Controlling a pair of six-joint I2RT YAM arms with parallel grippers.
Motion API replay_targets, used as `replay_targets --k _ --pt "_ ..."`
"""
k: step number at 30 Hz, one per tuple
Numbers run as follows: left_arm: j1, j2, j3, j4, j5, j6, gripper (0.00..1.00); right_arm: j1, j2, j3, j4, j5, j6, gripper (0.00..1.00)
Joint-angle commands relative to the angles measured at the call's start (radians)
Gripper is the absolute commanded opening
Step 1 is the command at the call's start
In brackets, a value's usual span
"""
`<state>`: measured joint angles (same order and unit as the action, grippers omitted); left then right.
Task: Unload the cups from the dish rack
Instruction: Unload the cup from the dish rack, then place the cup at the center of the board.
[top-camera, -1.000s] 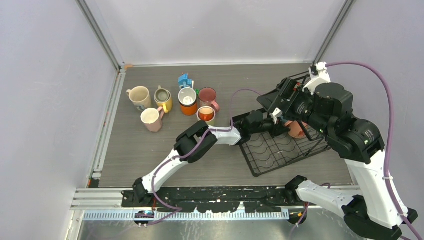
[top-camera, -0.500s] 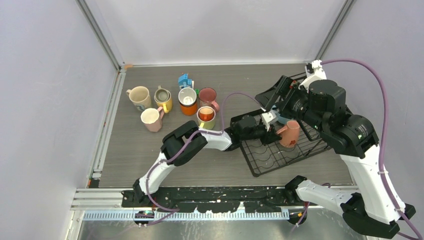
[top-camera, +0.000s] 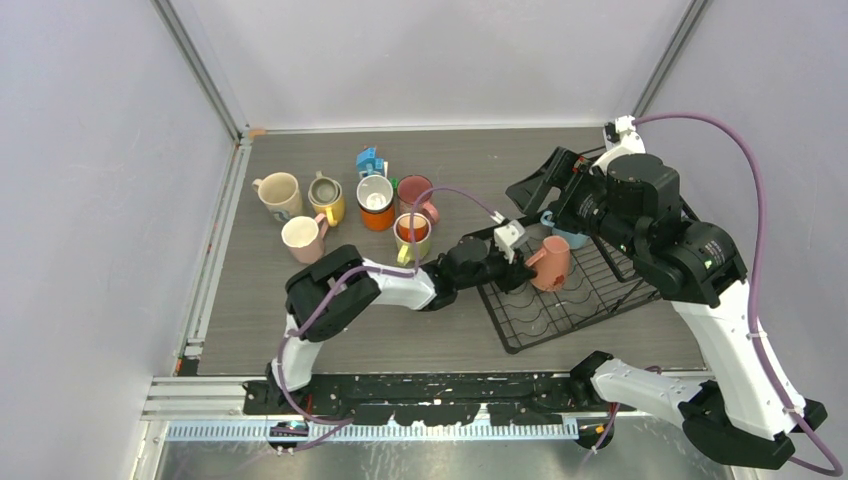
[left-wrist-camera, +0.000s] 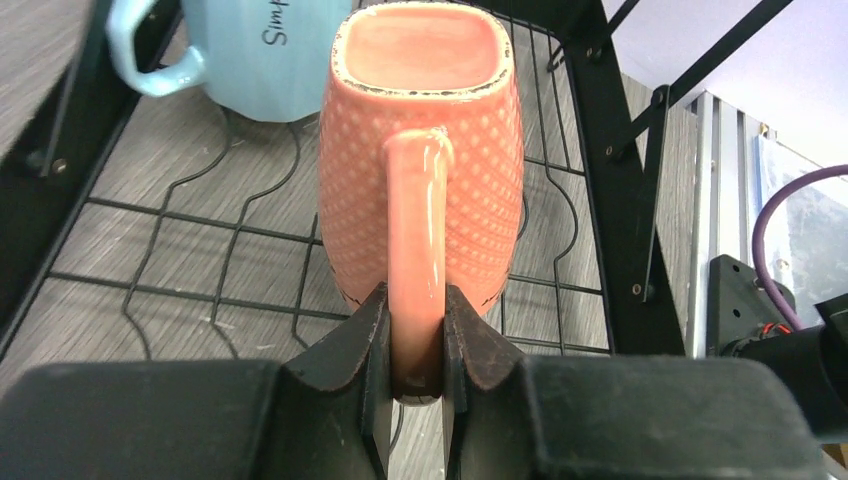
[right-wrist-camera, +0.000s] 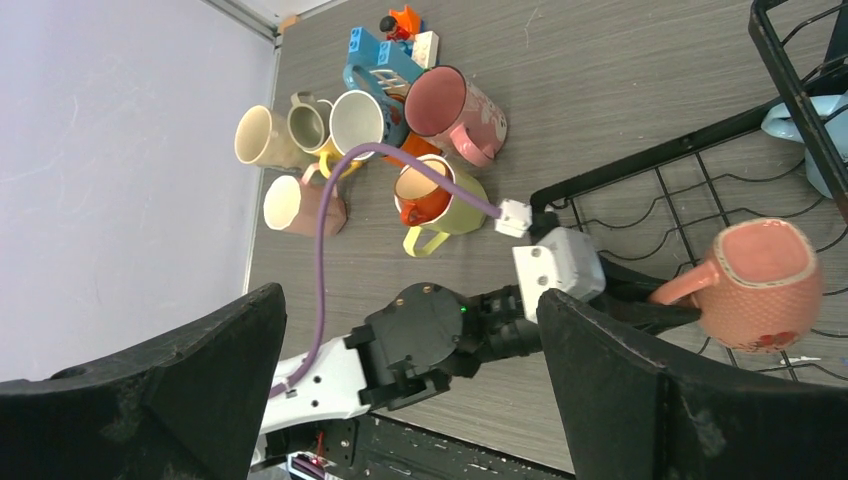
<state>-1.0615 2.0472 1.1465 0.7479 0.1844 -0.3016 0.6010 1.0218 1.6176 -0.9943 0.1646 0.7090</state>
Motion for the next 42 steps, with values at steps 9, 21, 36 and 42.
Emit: replay_targets --k 9,21,36,42 --pt "0.028 -0.339 -0.123 0.004 -0.176 -0.075 0.00 0.004 0.005 0.040 0.066 0.066 -0.003 1.00" --pt "0.176 -0.677 -0.210 -0.245 -0.235 -0.267 0.00 0.003 0.027 0.020 0.168 -0.005 0.082 1.00" --pt "0.367 -0.961 -0.046 -0.616 -0.135 -0.481 0.00 0.003 0.049 -0.233 0.606 -0.210 0.251 1.00" --pt "0.404 -0.983 -0.003 -0.606 -0.072 -0.590 0.00 0.003 0.034 -0.329 0.792 -0.271 0.349 1.00"
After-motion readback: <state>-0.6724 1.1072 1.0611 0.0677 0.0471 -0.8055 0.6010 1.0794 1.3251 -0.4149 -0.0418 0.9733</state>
